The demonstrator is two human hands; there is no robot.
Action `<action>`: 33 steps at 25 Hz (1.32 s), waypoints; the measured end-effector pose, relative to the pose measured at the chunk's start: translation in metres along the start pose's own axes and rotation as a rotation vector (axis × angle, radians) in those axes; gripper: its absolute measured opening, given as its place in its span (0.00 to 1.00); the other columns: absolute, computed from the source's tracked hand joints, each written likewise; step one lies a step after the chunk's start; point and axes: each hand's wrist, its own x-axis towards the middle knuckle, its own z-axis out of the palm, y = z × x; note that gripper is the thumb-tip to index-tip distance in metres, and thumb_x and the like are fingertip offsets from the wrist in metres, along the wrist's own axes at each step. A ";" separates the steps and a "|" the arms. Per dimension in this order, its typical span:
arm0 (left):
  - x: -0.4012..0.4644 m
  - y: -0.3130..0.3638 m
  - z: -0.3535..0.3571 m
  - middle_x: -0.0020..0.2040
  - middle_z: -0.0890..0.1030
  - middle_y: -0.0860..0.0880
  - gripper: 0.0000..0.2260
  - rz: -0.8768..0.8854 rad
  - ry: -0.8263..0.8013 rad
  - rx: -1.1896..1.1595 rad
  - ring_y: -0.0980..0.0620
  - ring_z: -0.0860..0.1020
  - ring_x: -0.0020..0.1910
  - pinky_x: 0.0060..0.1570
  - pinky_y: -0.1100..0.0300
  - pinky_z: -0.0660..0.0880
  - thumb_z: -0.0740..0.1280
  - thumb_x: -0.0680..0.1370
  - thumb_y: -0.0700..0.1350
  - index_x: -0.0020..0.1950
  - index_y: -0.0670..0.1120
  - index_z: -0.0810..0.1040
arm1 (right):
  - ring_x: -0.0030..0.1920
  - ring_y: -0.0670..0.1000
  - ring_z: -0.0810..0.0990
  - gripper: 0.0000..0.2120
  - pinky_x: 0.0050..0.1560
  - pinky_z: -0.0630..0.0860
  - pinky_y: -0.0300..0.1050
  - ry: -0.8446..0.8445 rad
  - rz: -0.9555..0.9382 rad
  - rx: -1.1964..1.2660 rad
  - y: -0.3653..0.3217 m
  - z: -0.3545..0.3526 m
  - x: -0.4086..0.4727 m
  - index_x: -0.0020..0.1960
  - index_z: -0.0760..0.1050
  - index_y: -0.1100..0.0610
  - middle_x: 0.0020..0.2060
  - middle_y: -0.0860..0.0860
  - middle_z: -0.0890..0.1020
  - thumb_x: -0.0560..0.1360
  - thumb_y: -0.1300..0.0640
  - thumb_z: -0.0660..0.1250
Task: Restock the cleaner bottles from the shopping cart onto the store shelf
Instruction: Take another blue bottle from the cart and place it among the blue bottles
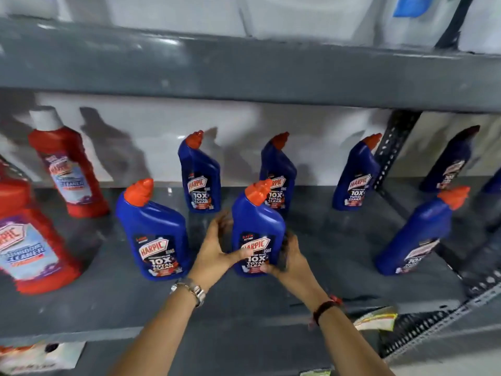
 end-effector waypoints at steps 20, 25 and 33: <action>-0.006 -0.054 0.077 0.58 0.79 0.55 0.22 -0.008 0.131 0.679 0.55 0.74 0.60 0.72 0.43 0.43 0.72 0.65 0.54 0.57 0.55 0.74 | 0.49 0.41 0.66 0.22 0.69 0.63 0.58 0.096 0.036 -0.351 0.044 -0.066 -0.024 0.56 0.74 0.58 0.53 0.54 0.80 0.65 0.56 0.75; -0.007 -0.055 0.079 0.57 0.80 0.55 0.21 -0.006 0.140 0.698 0.55 0.72 0.61 0.71 0.44 0.43 0.72 0.64 0.55 0.55 0.54 0.75 | 0.50 0.41 0.69 0.20 0.68 0.65 0.56 0.091 0.056 -0.325 0.048 -0.067 -0.024 0.55 0.74 0.57 0.49 0.50 0.79 0.66 0.56 0.74; -0.008 -0.051 0.080 0.61 0.78 0.52 0.22 -0.021 0.106 0.744 0.54 0.69 0.66 0.71 0.43 0.42 0.71 0.66 0.56 0.58 0.53 0.74 | 0.48 0.40 0.69 0.20 0.70 0.62 0.57 0.064 0.074 -0.334 0.043 -0.069 -0.026 0.56 0.73 0.59 0.50 0.49 0.78 0.67 0.58 0.74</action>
